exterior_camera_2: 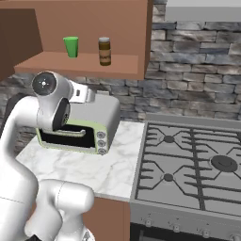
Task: Take the cinnamon bottle from the cabinet and place it on the dining table, next to the plate with the cupcake. Then take the chocolate from the dining counter and place it on the cupcake plate.
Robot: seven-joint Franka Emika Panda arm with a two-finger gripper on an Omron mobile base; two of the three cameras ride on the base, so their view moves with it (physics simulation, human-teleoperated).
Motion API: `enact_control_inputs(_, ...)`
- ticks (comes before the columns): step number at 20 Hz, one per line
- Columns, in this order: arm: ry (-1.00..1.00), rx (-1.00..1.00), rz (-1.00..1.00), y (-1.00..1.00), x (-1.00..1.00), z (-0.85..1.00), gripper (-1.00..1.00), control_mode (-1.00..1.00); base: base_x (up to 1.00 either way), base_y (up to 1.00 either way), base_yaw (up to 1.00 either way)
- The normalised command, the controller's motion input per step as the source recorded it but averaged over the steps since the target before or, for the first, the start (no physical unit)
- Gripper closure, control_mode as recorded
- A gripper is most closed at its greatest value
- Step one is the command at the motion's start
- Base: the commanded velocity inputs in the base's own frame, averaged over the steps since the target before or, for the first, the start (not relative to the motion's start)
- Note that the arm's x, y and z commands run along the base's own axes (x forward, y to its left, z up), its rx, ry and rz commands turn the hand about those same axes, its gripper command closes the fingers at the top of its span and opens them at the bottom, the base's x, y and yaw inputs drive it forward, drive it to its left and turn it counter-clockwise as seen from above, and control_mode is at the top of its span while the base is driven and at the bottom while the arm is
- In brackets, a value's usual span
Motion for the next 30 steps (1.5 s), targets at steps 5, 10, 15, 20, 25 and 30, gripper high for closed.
enact_control_inputs(5, 0.17, 0.06, -0.04, 0.0, 0.11, 0.7, -1.0, -1.0, 0.0, 0.0, 0.0)
enact_control_inputs(10, 0.15, -0.12, -0.07, 0.0, 0.26, 0.56, -1.0, -1.0, 0.0, 0.0, 0.0)
enact_control_inputs(15, 0.0, -0.13, -0.06, -0.08, 0.31, 0.22, -1.0, -1.0, 0.0, 0.0, 0.0)
enact_control_inputs(20, 0.01, -0.06, -0.05, -0.1, 0.38, 0.07, -1.0, -1.0, 0.0, 0.0, 0.0)
enact_control_inputs(25, -0.09, -0.01, -0.02, -0.11, 0.35, 0.0, -1.0, -1.0, 0.0, 0.0, 0.0)
enact_control_inputs(30, -0.25, -0.03, 0.0, -0.06, 0.09, -0.03, -1.0, -1.0, 0.0, 0.0, 0.0)
